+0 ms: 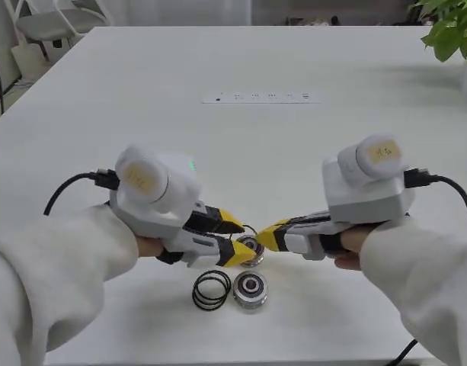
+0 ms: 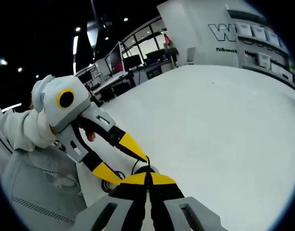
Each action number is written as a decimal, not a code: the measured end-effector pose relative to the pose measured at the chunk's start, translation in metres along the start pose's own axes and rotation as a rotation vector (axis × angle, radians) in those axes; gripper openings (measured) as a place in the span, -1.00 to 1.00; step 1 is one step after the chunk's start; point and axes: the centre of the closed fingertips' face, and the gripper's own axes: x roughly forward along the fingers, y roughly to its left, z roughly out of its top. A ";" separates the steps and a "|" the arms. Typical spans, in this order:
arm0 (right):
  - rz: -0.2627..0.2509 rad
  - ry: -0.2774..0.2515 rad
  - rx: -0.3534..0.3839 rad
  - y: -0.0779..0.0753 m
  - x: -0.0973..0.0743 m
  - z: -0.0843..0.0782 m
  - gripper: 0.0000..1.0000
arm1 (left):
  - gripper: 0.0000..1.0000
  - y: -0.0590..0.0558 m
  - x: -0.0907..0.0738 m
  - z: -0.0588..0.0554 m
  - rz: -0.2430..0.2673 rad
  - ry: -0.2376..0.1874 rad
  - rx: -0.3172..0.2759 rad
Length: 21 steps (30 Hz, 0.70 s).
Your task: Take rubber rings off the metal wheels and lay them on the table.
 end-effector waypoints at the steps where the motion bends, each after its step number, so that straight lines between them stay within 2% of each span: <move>1: -0.001 -0.004 0.005 -0.002 -0.001 0.000 -1.00 | -0.51 0.001 -0.004 0.004 0.002 -0.011 0.001; 5: -0.003 -0.012 0.013 -0.002 -0.002 0.002 -1.00 | -0.30 0.001 -0.014 0.010 -0.003 -0.022 -0.027; 8: -0.003 -0.022 0.015 -0.003 -0.003 0.005 -1.00 | -0.20 -0.001 -0.023 0.013 -0.009 -0.021 0.000; 11: -0.003 -0.033 0.019 -0.003 -0.005 0.007 -1.00 | -0.11 0.000 -0.033 0.017 -0.009 -0.021 0.001; 16: 0.006 -0.051 0.026 0.000 -0.006 0.012 -1.00 | 0.12 0.000 -0.058 0.031 0.009 -0.050 0.016; 21: 0.021 -0.064 0.026 0.004 -0.006 0.016 -1.00 | 0.24 -0.002 -0.084 0.028 0.042 -0.035 0.047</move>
